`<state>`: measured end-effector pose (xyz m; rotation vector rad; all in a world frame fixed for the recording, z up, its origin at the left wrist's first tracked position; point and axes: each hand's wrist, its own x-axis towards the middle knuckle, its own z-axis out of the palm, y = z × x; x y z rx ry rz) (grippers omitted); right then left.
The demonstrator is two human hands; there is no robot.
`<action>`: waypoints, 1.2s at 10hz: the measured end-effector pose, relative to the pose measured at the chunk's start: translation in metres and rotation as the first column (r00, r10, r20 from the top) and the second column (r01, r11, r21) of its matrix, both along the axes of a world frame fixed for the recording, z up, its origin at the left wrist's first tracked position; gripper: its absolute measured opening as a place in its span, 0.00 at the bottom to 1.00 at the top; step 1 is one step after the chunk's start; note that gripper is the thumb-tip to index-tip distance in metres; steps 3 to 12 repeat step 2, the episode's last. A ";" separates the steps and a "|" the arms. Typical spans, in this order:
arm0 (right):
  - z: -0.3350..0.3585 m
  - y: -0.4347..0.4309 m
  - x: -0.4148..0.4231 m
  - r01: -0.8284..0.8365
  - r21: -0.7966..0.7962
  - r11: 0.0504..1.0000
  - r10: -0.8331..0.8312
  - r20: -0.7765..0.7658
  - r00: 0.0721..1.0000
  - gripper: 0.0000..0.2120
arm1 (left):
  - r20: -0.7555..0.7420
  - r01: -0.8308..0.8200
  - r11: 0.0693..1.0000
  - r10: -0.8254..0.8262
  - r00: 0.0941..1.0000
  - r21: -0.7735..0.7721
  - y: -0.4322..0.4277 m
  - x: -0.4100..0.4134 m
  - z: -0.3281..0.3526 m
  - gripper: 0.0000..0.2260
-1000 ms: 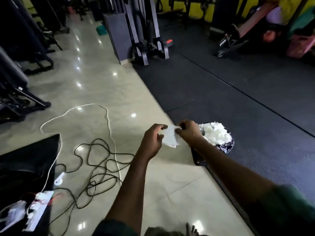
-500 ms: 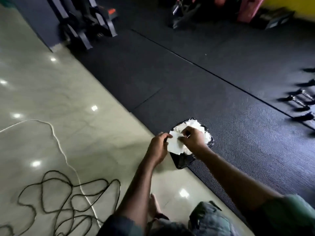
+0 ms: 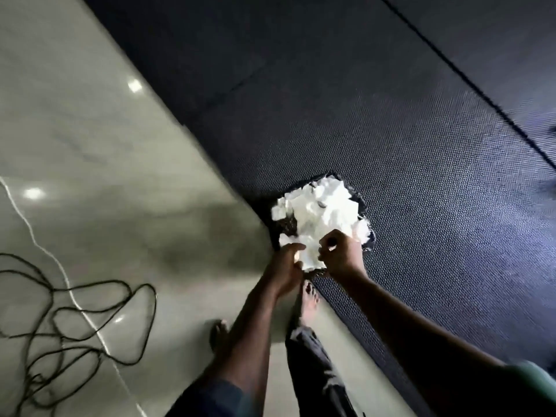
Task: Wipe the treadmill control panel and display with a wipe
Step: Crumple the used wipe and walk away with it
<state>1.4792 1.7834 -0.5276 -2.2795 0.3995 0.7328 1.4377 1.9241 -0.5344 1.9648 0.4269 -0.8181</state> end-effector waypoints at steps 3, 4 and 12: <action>-0.026 -0.009 0.029 -0.091 -0.035 0.995 0.090 -0.052 0.995 0.20 | 0.027 -0.061 0.997 0.059 0.998 0.051 0.003 0.024 -0.016 0.20; -0.026 -0.009 0.029 -0.091 -0.035 0.995 0.090 -0.052 0.995 0.20 | 0.027 -0.061 0.997 0.059 0.998 0.051 0.003 0.024 -0.016 0.20; -0.026 -0.009 0.029 -0.091 -0.035 0.995 0.090 -0.052 0.995 0.20 | 0.027 -0.061 0.997 0.059 0.998 0.051 0.003 0.024 -0.016 0.20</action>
